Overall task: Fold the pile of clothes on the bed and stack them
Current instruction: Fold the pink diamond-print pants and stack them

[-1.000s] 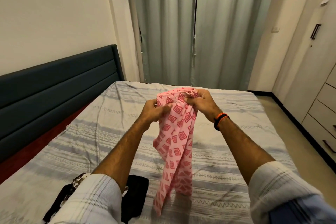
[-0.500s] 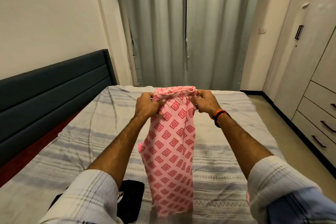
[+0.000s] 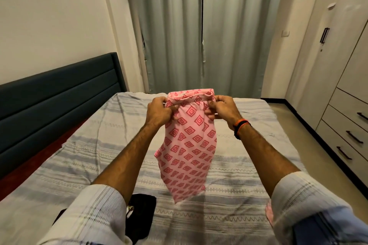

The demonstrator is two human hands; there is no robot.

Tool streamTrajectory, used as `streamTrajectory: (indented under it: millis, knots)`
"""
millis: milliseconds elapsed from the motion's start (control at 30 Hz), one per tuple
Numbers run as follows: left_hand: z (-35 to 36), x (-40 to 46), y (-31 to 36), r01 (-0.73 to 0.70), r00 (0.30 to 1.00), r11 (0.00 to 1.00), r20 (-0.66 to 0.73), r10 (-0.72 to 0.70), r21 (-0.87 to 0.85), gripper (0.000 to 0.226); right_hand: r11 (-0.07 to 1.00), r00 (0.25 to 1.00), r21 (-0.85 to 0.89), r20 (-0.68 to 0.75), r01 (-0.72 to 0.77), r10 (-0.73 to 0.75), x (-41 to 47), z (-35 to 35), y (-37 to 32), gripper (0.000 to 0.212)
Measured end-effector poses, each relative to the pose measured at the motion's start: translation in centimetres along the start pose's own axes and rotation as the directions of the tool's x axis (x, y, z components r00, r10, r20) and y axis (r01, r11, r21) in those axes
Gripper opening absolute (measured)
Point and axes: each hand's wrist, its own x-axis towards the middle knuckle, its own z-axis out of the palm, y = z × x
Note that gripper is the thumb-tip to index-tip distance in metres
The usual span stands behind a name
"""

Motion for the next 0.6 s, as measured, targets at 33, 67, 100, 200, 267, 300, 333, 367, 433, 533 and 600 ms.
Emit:
streamTrajectory:
  millis: [33, 67, 100, 200, 267, 300, 333, 367, 433, 533, 600]
  knots:
    - [0.1, -0.2, -0.3, 0.016, 0.999, 1.0, 0.028, -0.017, 0.014, 0.025, 1.0, 1.0, -0.025, 0.012, -0.015, 0.015, -0.1, -0.1, 0.2, 0.017]
    - [0.2, -0.4, -0.6, 0.026, 0.999, 0.999, 0.047, -0.027, 0.021, 0.026, 0.999, 1.0, -0.048, 0.014, -0.023, 0.024, -0.2, -0.2, 0.5, 0.017]
    - [0.3, -0.6, -0.7, 0.025, 0.998, 1.0, 0.054, -0.026, 0.014, 0.026, 0.998, 1.0, -0.06, 0.011, -0.023, 0.024, -0.4, -0.4, 0.7, 0.018]
    - [0.6, -1.2, -0.4, -0.012, 1.0, 0.999, 0.017, 0.013, -0.042, 0.027, 1.0, 1.0, -0.019, -0.004, 0.0, 0.0, -1.0, -0.8, 0.9, 0.015]
    - [0.6, -1.3, -0.2, -0.028, 1.0, 0.995, 0.003, 0.028, -0.093, 0.029, 0.999, 0.999, 0.04, -0.025, 0.021, -0.02, -1.1, -1.2, 0.9, 0.014]
    - [0.6, -1.2, -0.2, -0.028, 1.0, 0.992, 0.01, 0.029, -0.121, 0.03, 0.997, 0.999, 0.067, -0.035, 0.028, -0.025, -1.1, -1.4, 0.9, 0.015]
    - [0.7, -1.1, -0.1, -0.023, 0.999, 0.989, 0.023, 0.026, -0.149, 0.032, 0.996, 0.999, 0.084, -0.046, 0.033, -0.029, -1.1, -1.8, 0.9, 0.015]
    - [0.6, -0.8, -0.2, -0.016, 0.999, 0.986, 0.035, 0.023, -0.167, 0.033, 0.995, 0.998, 0.093, -0.054, 0.04, -0.035, -0.9, -1.9, 0.9, 0.016]
    - [0.8, -0.2, -0.2, -0.012, 0.998, 0.986, 0.058, 0.022, -0.167, 0.031, 0.995, 0.997, 0.087, -0.068, 0.044, -0.038, -0.3, -2.2, 1.0, 0.017]
    - [1.7, 1.3, -0.5, 0.023, 0.996, 0.994, 0.092, -0.014, -0.104, 0.026, 0.998, 0.997, 0.066, -0.081, -0.011, 0.016, 1.3, -2.0, 1.5, 0.014]
    - [2.5, 2.6, -0.9, 0.066, 0.988, 0.996, 0.141, -0.058, -0.056, 0.027, 0.997, 0.995, 0.017, -0.073, -0.07, 0.071, 2.7, -1.6, 2.3, 0.013]
